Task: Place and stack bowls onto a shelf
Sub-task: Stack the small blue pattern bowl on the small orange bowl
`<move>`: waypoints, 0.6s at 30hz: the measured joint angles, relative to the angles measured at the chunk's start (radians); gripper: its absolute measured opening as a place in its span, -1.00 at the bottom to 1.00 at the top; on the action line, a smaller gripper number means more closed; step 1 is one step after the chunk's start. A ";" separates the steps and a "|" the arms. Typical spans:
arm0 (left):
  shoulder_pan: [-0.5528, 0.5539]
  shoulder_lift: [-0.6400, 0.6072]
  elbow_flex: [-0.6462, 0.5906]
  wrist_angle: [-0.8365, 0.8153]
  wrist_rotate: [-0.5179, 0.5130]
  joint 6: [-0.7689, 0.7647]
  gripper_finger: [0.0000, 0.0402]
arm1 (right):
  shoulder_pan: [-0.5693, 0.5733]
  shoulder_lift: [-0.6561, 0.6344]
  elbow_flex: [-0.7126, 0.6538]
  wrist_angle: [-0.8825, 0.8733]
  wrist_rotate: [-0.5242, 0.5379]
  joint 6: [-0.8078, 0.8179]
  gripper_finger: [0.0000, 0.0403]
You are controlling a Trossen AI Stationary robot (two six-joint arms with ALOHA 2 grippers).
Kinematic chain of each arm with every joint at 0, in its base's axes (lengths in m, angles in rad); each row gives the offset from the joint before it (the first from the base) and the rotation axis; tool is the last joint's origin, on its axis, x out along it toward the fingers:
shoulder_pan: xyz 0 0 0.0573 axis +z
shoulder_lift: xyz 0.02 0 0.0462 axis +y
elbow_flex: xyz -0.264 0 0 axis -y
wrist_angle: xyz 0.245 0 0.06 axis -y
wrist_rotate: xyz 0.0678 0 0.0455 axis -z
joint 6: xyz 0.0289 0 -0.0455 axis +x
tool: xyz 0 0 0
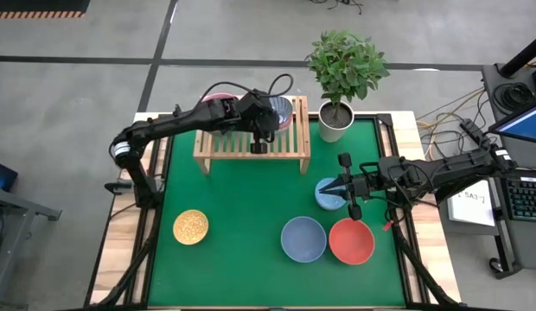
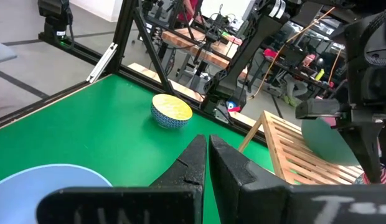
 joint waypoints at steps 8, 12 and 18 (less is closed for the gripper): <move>-0.011 -0.033 0.016 -0.020 -0.005 -0.036 -0.30 | 0.000 0.000 0.000 0.000 0.003 0.002 -0.96; -0.027 -0.038 0.084 -0.102 0.000 -0.110 -0.23 | 0.000 0.002 0.000 0.000 0.031 0.021 -0.96; -0.099 -0.078 0.092 -0.158 0.000 -0.329 -0.29 | 0.000 0.008 0.000 0.000 0.094 0.114 -0.96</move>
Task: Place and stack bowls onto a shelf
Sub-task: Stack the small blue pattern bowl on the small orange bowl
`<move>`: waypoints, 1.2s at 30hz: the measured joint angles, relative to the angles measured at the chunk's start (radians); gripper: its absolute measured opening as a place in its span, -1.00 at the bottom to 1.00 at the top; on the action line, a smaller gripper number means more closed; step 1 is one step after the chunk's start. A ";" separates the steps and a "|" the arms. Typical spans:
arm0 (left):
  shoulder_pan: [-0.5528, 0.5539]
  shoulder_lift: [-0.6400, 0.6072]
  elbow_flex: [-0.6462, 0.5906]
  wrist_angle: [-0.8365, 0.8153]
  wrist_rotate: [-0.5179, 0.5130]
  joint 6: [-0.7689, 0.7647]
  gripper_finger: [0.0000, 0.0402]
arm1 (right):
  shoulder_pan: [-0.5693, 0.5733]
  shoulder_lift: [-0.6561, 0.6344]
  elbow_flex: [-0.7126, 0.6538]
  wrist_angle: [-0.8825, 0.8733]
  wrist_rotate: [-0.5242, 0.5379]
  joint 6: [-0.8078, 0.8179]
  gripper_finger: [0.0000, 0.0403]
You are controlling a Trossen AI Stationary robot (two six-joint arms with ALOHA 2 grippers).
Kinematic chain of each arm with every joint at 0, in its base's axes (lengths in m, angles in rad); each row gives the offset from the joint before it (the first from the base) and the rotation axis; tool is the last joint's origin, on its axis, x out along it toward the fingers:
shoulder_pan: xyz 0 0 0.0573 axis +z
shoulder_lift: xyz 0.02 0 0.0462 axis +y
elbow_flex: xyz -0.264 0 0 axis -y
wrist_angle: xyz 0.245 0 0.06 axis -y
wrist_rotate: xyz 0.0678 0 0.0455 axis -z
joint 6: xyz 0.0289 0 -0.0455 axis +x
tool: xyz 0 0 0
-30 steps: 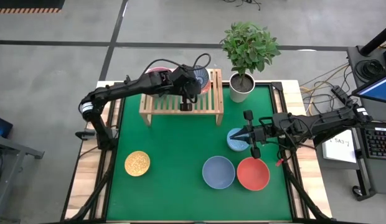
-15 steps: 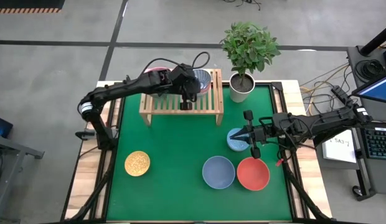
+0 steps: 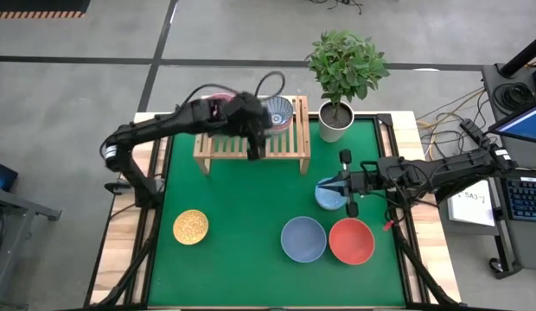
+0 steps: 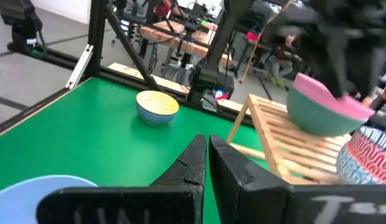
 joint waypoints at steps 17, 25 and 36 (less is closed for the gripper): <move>-0.509 -0.499 -0.696 0.425 -0.237 -0.328 -0.47 | 0.000 0.158 0.000 0.105 0.155 0.119 -0.96; -0.693 -0.584 -0.847 0.531 -0.505 -0.419 -0.47 | -0.096 0.236 0.108 0.152 0.314 0.107 -0.96; -0.734 -0.574 -0.850 0.551 -0.575 -0.425 -0.47 | -0.350 0.480 0.429 0.057 0.279 0.115 -0.96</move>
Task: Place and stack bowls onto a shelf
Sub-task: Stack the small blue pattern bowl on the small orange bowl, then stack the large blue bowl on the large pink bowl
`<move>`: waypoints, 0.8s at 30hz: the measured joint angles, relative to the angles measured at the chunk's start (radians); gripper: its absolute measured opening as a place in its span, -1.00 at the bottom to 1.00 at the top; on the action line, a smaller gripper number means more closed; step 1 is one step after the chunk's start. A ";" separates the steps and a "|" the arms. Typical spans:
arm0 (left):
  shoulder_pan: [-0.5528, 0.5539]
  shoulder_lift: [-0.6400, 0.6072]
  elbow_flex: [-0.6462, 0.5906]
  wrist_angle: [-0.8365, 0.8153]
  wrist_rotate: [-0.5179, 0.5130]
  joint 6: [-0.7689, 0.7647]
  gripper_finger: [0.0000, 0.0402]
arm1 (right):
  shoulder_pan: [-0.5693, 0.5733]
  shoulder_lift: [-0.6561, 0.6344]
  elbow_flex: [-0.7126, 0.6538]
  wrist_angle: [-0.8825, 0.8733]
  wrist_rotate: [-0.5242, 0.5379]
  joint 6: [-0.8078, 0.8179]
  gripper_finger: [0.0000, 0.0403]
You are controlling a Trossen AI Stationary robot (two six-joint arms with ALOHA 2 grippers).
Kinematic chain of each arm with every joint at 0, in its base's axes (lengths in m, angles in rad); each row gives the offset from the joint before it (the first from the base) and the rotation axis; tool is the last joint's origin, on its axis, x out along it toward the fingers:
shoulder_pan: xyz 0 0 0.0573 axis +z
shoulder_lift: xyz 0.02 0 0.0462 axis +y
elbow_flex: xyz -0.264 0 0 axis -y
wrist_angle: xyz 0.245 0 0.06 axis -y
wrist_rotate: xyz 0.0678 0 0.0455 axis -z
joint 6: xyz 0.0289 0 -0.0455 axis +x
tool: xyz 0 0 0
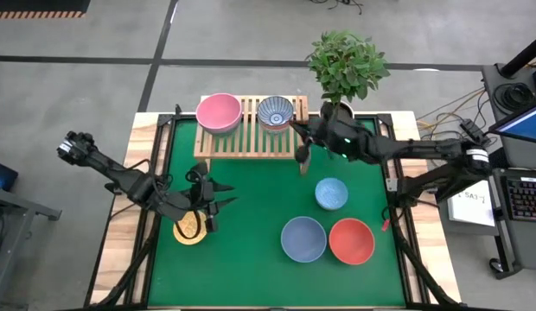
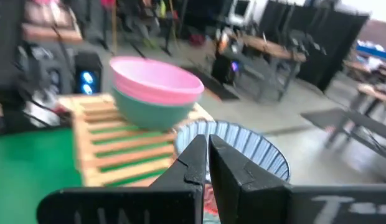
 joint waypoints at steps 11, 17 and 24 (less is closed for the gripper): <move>-0.037 0.003 0.000 -0.008 0.000 -0.025 -0.47 | -0.087 0.234 0.227 -0.252 0.009 0.060 -0.96; -0.059 0.003 -0.002 -0.008 0.000 -0.042 -0.47 | -0.087 0.249 0.243 -0.253 0.009 0.067 -0.96; -0.084 0.003 -0.002 -0.138 0.022 -0.222 -0.47 | -0.047 0.149 0.243 -0.337 0.008 0.080 -0.96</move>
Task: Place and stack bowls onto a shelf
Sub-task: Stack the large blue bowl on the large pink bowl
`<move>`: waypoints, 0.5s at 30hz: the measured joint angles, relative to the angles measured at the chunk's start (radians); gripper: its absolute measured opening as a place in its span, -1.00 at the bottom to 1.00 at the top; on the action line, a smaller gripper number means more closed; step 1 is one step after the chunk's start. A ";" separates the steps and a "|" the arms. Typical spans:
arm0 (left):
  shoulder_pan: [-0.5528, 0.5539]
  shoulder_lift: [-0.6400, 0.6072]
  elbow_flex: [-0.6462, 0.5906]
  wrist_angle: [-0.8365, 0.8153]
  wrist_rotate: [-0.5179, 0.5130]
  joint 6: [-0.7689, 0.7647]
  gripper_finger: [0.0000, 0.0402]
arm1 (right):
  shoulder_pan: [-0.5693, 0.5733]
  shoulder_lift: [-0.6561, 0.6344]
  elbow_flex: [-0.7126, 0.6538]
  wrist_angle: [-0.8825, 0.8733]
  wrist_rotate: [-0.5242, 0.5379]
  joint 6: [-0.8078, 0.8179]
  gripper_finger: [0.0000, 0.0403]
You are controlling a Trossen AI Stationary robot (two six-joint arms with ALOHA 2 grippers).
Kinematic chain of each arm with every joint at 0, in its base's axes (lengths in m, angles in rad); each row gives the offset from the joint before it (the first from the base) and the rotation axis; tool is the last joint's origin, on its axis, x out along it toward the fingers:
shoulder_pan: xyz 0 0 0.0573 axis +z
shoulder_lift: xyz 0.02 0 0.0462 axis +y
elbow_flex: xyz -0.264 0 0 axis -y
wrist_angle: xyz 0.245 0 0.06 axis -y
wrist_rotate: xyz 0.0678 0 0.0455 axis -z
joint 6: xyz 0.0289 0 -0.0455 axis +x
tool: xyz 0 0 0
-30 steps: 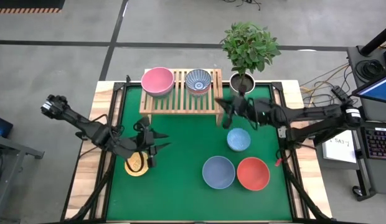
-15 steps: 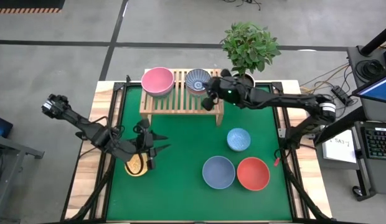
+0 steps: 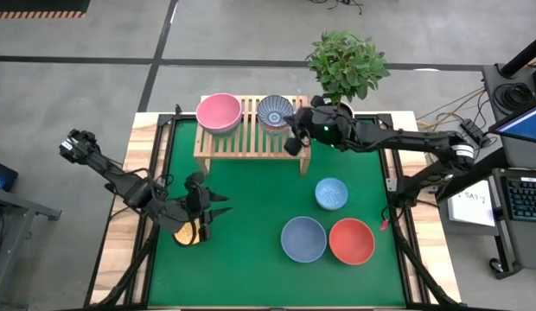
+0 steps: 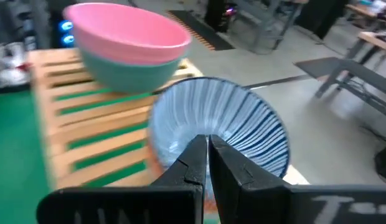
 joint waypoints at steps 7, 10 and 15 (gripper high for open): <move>-0.001 0.037 -0.002 -0.189 0.199 -0.341 -0.47 | 0.152 -0.102 -0.023 -0.185 -0.009 0.027 -0.96; 0.000 0.066 -0.002 -0.247 0.323 -0.442 -0.46 | 0.233 -0.139 -0.058 -0.242 -0.009 0.060 -0.96; -0.001 0.108 0.005 -0.304 0.481 -0.522 -0.36 | 0.344 -0.206 -0.165 -0.244 -0.009 0.119 -0.96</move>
